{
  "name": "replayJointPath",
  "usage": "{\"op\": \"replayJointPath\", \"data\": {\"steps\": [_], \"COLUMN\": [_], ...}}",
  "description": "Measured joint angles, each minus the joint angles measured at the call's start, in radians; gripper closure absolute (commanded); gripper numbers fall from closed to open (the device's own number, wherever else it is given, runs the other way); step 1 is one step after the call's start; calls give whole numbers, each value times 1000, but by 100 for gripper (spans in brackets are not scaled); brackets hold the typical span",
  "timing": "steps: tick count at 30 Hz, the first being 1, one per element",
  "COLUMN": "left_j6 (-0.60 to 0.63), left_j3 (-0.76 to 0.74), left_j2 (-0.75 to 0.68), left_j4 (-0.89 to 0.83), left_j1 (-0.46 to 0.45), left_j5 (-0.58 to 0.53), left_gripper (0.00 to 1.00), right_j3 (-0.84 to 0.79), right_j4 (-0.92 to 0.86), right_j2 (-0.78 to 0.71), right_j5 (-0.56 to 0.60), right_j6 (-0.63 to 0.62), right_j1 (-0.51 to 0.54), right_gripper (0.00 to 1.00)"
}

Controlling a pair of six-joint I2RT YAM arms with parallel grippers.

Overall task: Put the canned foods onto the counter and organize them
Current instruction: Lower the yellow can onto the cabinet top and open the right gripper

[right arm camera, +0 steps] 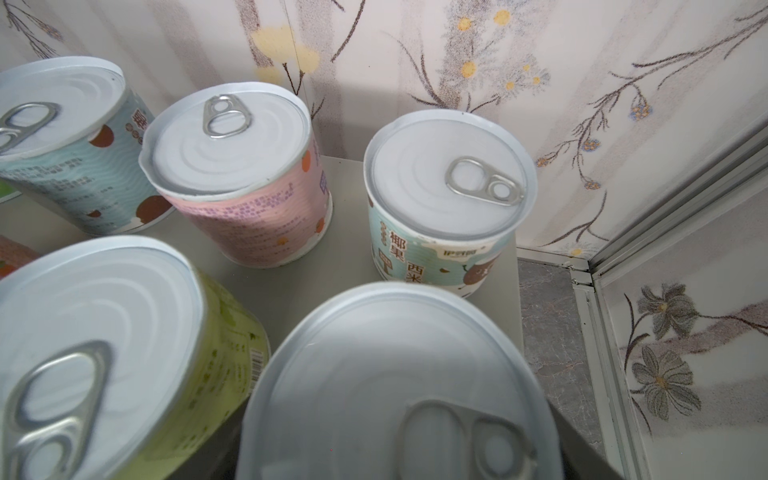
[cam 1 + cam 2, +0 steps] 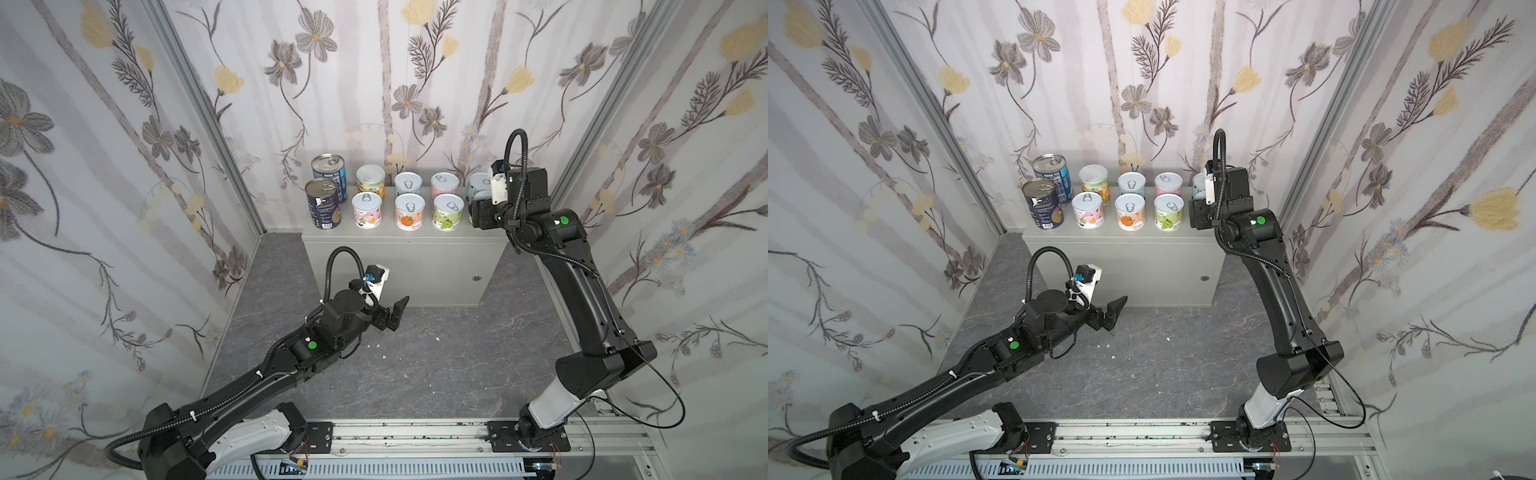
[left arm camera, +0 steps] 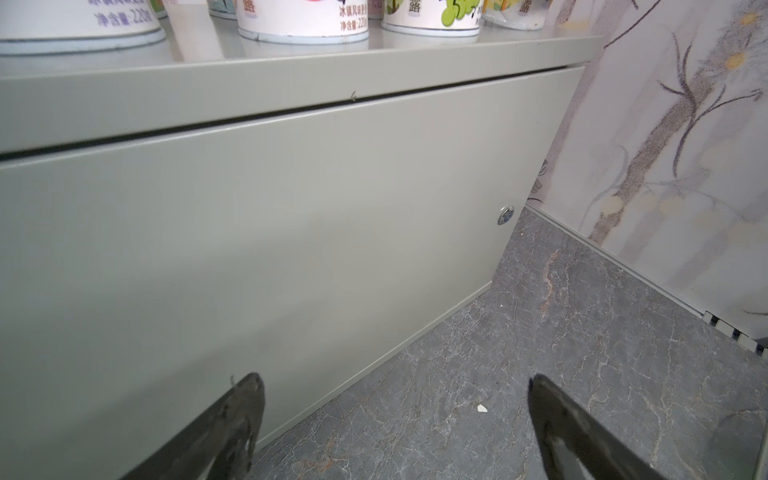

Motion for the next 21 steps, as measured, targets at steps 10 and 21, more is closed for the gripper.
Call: {"op": "replayJointPath", "data": {"steps": [10, 21], "left_j6": [0, 4], "left_j3": [3, -10], "left_j2": [10, -14], "left_j4": [-2, 1], "left_j1": [1, 1], "left_j5": [6, -62], "left_gripper": [0, 0], "right_j3": [0, 0], "right_j4": [-7, 16], "right_j2": [-8, -54], "right_j5": [-9, -30], "right_j6": [-1, -8], "right_j1": [0, 0], "right_gripper": [21, 0]}}
